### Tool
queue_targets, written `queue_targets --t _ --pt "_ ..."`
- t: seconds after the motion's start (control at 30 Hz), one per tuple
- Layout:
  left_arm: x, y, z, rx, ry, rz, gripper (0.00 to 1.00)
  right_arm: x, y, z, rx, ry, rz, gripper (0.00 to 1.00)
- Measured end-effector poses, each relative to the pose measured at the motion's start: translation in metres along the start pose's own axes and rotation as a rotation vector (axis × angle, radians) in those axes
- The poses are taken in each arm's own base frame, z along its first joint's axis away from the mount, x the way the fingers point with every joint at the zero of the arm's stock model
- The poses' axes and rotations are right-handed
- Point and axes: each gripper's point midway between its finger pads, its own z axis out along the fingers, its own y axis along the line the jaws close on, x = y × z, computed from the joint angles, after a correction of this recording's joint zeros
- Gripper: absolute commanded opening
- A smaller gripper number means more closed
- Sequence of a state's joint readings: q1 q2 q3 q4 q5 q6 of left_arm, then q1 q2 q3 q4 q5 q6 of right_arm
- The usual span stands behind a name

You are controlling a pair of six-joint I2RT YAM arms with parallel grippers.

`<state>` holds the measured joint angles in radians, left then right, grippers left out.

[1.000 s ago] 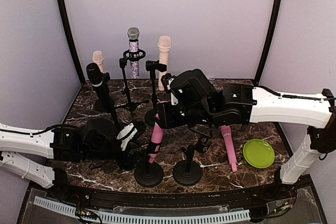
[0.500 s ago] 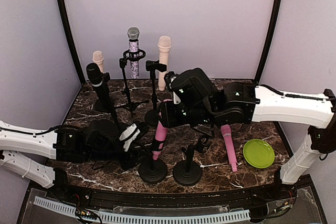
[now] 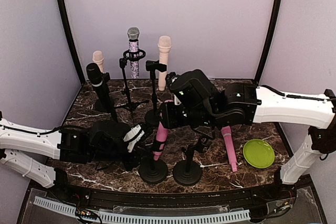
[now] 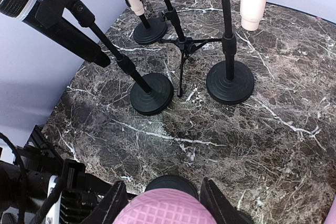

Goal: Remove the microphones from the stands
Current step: Hold the microphone stand with the microphone at the center of the board, then remove the microphone from the microphone stand.

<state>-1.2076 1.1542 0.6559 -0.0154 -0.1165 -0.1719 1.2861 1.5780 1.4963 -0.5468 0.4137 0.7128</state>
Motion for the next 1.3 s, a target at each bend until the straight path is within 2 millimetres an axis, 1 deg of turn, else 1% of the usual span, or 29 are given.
queue_targets --t 0.07,0.2,0.33,0.57,0.73,1.07,1.3 --pt "0.0 -0.002 0.001 0.006 -0.002 0.003 0.17 0.0 -0.001 0.0 0.006 -0.001 0.003 0.18" --pt "-0.001 -0.004 0.003 0.019 -0.006 0.008 0.07 0.0 -0.003 -0.002 0.016 -0.003 0.004 0.19" --pt "-0.005 -0.009 0.006 0.04 -0.012 0.008 0.0 -0.001 -0.006 -0.007 0.019 -0.004 -0.001 0.2" --pt "-0.012 -0.017 0.012 0.07 -0.015 0.022 0.0 0.002 -0.014 -0.019 0.014 -0.008 -0.002 0.21" --pt "-0.01 -0.02 0.016 0.075 0.0 0.037 0.0 0.008 -0.019 -0.02 0.009 -0.011 0.005 0.21" --pt "-0.009 -0.021 0.016 0.071 0.002 0.046 0.0 0.009 -0.018 -0.022 -0.028 -0.032 -0.006 0.21" --pt "-0.009 -0.023 0.016 0.077 0.004 0.054 0.0 0.013 -0.015 -0.026 -0.124 -0.027 -0.07 0.21"
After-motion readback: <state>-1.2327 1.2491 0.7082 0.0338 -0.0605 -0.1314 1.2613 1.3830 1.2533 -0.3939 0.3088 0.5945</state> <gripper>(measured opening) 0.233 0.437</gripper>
